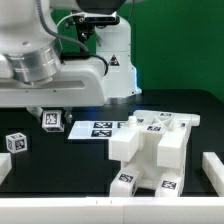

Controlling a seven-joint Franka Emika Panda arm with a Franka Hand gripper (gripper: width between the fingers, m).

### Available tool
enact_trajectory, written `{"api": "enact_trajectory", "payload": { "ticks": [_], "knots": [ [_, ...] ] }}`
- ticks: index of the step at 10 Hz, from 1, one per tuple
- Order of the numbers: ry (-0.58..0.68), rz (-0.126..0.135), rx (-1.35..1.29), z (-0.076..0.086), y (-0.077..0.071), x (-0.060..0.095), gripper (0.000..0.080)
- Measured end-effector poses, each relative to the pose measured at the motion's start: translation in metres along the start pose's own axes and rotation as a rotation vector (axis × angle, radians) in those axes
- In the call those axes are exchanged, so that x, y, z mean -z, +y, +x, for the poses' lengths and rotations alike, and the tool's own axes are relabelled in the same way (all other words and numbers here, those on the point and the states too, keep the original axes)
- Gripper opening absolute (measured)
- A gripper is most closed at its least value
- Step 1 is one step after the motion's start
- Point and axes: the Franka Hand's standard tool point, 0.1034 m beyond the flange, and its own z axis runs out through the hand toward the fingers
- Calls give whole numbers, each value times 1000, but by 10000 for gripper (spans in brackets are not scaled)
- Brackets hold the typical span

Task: Assemble chair

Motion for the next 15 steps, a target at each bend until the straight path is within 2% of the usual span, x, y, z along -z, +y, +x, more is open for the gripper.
{"api": "enact_trajectory", "payload": {
  "ticks": [1, 2, 3, 5, 6, 9, 10, 11, 13, 14, 15],
  "knots": [
    [81, -10, 4, 9, -11, 15, 281],
    [168, -12, 24, 11, -25, 38, 281],
    [243, -13, 31, 11, -37, 54, 281],
    [386, -26, 50, 13, -62, 72, 281],
    [438, -39, 62, 11, -65, 68, 281],
    [600, -70, 58, 17, -58, 68, 281],
    [580, -64, 58, 15, -62, 67, 281],
    [599, -44, 27, 17, -80, 73, 281],
    [632, -12, 1, 15, -134, 67, 281],
    [639, -3, -23, 13, -152, 62, 281],
    [635, -10, -11, 12, -159, 58, 281]
  ]
}}
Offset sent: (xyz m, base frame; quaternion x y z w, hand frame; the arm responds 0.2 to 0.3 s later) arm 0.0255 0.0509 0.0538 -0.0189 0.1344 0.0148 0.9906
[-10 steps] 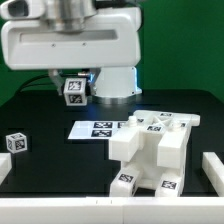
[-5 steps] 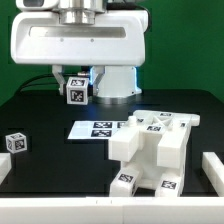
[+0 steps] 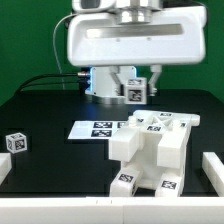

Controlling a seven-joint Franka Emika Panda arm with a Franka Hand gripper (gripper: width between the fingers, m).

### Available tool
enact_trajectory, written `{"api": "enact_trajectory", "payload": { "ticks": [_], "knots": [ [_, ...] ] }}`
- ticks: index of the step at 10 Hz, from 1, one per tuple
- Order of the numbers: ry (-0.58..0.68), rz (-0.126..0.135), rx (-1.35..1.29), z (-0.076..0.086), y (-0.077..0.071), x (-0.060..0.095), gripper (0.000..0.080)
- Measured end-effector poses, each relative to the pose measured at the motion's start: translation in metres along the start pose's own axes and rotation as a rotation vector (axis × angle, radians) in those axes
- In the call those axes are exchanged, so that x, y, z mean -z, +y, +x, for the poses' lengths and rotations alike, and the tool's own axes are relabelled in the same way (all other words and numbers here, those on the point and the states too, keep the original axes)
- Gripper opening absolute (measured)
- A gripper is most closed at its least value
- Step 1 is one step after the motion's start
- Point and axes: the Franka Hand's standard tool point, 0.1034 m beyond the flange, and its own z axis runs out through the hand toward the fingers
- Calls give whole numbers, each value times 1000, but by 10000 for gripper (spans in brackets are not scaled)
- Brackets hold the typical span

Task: Assemble chair

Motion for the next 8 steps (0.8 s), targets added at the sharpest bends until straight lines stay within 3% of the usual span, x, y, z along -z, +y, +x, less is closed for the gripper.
{"api": "enact_trajectory", "payload": {
  "ticks": [1, 3, 5, 7, 8],
  "knots": [
    [1, -2, 2, 2, 5, 0, 281],
    [11, 1, 0, 2, 0, 1, 281],
    [65, 15, -2, 6, -18, 3, 281],
    [102, 21, -29, 5, -43, -11, 281],
    [104, 19, -23, 5, -43, -13, 281]
  ]
}}
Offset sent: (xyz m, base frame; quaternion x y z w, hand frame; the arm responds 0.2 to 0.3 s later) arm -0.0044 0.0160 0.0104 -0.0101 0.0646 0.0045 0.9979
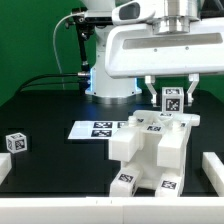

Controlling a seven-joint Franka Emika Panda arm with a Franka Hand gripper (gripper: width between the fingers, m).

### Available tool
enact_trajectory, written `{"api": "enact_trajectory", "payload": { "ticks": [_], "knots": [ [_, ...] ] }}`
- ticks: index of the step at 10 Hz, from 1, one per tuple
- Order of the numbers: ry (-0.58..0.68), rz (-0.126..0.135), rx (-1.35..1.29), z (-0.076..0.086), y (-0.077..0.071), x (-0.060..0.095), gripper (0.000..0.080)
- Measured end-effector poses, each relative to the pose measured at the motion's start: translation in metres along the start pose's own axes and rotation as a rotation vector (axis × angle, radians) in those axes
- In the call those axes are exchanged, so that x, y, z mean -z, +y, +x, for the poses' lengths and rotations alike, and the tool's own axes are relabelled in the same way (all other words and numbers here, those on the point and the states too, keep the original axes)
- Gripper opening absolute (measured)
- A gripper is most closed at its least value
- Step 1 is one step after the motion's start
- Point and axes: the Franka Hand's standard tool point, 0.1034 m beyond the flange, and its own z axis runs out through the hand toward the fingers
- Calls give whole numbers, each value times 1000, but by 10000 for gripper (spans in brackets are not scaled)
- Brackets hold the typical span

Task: Assemble chair

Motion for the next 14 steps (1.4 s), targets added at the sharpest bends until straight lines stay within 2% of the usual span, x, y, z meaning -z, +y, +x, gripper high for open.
{"api": "enact_trajectory", "payload": {
  "ticks": [3, 5, 7, 11, 14],
  "knots": [
    [3, -1, 1, -1, 1, 0, 281],
    [16, 2, 13, -9, -4, -2, 281],
    [26, -1, 27, -14, -9, -11, 281],
    [44, -4, 34, -10, -10, -15, 281],
    [42, -12, 40, -14, -7, -21, 281]
  ]
}}
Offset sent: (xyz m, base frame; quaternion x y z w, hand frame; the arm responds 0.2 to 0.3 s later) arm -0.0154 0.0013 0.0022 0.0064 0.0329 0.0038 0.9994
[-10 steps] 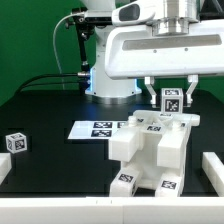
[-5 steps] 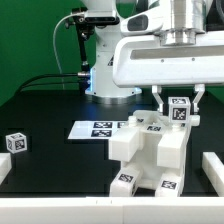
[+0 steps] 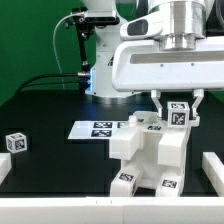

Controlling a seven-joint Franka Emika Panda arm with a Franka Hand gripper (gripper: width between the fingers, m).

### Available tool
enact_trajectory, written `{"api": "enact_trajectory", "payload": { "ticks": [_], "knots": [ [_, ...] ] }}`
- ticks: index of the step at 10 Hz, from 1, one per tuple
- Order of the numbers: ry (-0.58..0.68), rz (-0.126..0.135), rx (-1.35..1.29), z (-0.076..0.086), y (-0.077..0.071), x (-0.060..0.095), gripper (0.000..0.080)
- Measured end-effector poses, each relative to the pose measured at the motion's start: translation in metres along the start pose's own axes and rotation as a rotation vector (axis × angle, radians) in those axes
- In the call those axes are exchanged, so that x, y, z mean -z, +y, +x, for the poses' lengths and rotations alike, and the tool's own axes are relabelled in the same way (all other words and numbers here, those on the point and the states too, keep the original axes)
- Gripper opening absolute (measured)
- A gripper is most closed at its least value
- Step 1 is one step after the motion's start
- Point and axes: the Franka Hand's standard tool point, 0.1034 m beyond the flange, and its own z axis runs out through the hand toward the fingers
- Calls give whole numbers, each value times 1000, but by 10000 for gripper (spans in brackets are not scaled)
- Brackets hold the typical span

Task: Assemble chair

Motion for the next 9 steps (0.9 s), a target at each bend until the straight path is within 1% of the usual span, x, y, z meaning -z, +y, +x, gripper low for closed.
{"api": "enact_trajectory", "payload": {
  "ticks": [7, 8, 9],
  "knots": [
    [-2, -2, 2, -1, 1, -1, 281],
    [-2, -2, 2, -1, 1, -1, 350],
    [-2, -2, 2, -1, 1, -1, 350]
  ]
}}
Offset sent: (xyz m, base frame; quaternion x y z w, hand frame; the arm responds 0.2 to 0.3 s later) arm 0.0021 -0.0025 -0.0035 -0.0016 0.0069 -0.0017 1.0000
